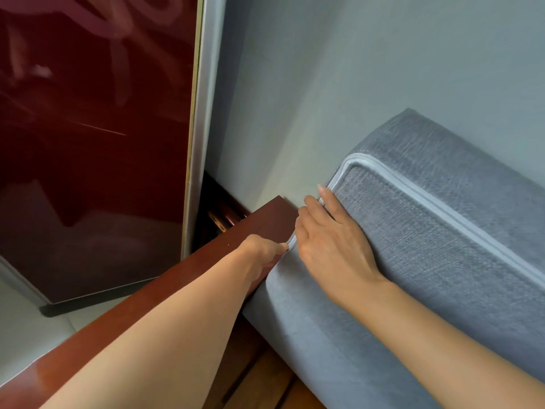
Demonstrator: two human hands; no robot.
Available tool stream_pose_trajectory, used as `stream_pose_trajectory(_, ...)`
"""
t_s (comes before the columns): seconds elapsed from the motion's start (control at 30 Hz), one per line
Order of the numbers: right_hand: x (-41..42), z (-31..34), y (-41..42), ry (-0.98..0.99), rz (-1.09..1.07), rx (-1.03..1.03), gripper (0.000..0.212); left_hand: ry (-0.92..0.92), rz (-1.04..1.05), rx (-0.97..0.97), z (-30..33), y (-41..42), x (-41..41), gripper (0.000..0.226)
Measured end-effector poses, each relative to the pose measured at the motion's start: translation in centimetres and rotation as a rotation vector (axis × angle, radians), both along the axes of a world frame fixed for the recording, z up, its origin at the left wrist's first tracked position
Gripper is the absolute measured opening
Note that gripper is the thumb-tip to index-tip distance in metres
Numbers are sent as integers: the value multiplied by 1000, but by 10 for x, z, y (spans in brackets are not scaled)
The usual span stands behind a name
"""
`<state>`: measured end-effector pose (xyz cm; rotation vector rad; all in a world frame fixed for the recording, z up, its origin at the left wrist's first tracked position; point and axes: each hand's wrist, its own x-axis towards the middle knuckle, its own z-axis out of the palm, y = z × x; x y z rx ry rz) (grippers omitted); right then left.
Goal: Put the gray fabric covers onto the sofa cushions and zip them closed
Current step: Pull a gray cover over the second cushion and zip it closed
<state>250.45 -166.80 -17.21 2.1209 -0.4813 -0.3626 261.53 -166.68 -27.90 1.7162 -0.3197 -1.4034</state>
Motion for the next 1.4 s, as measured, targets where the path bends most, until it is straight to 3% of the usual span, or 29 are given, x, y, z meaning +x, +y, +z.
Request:
stream_pose_trajectory(0.13, -2, -18, -6, -89, 69, 34, 49, -103, 50, 12, -28, -6, -5, 38)
stream_pose_trajectory(0.2, -5, -26, -9, -101, 82, 34, 49, -121, 60, -24, -35, -8, -9, 27)
stream_pose_trajectory(0.3, -5, -30, -10, -121, 77, 38, 49, -240, -44, 16, -30, -8, -10, 19)
stream_pose_trajectory(0.43, -3, -24, -7, -98, 50, 57, 45, -228, -19, -67, -11, 1, -6, 21)
stream_pose_trajectory(0.53, -4, -13, -1, -106, 13, 75, 42, -214, -29, -222, 17, 10, -13, 19)
stream_pose_trajectory(0.63, -12, 7, 3, -332, 53, 85, 48, -269, 0, -468, 58, 19, -26, 19)
stream_pose_trajectory(0.73, -34, 32, 11, -612, 116, 107, 51, -528, -32, -632, 104, 28, -45, 31)
stream_pose_trajectory(0.83, -64, 50, 21, -795, 74, 115, 54, -755, -39, -661, 132, 32, -63, 72)
stream_pose_trajectory(0.93, -107, 63, 22, -929, -55, 123, 50, -1211, -69, -693, 144, 34, -81, 90)
stream_pose_trajectory(1.03, -163, 67, 22, -917, -272, 166, 83, -1632, -275, -701, 146, 35, -109, 90)
stream_pose_trajectory(1.1, -200, 71, 24, -927, -388, 174, 98, -1716, -416, -723, 151, 33, -132, 89)
stream_pose_trajectory(1.27, -279, 76, 28, -948, -631, 161, 113, -1794, -756, -751, 176, 28, -194, 92)
stream_pose_trajectory(1.4, -293, 70, 32, -977, -641, 160, 116, -1790, -809, -768, 179, 32, -225, 89)
